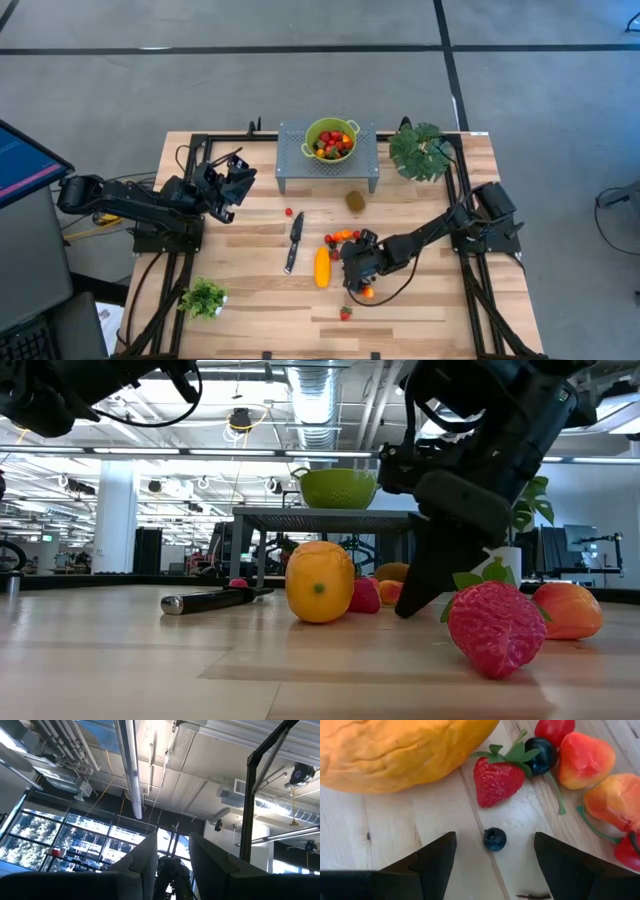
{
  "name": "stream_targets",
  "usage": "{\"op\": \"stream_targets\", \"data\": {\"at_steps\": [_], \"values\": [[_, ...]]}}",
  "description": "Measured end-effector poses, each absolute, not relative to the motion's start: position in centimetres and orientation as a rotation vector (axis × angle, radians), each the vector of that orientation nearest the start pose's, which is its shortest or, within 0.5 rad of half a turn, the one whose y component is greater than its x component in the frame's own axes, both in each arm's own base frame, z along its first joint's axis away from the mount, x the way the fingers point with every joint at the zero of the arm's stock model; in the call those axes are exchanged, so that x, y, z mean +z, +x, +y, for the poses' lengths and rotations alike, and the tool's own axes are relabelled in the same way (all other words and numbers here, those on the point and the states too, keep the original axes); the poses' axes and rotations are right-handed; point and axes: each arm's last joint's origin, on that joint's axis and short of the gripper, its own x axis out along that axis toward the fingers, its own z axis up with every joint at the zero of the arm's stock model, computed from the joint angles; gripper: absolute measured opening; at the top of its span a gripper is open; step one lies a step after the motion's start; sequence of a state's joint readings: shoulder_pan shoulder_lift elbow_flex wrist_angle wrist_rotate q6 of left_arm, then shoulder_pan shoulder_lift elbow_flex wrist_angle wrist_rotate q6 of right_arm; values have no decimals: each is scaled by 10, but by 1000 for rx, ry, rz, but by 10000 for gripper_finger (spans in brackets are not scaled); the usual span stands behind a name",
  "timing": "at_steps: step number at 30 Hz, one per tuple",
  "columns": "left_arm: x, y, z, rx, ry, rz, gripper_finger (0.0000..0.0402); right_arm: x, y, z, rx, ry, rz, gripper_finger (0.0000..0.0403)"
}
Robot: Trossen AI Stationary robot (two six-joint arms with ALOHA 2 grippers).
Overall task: Pick & Place Fruit
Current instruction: Put the blueberry into the green strainer bowl on the shelf
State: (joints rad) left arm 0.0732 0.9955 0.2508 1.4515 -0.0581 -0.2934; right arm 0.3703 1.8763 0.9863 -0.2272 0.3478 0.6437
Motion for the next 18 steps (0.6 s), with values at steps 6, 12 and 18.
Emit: {"op": "stream_targets", "data": {"at_steps": [6,12,18], "values": [[266,170,14,23,-276,-721,106,116,325,110,-319,205,995,249],[266,170,14,23,-276,-721,106,116,326,106,-312,226,1006,177],[266,170,14,22,-276,-721,106,115,327,106,-303,233,1011,91]]}}
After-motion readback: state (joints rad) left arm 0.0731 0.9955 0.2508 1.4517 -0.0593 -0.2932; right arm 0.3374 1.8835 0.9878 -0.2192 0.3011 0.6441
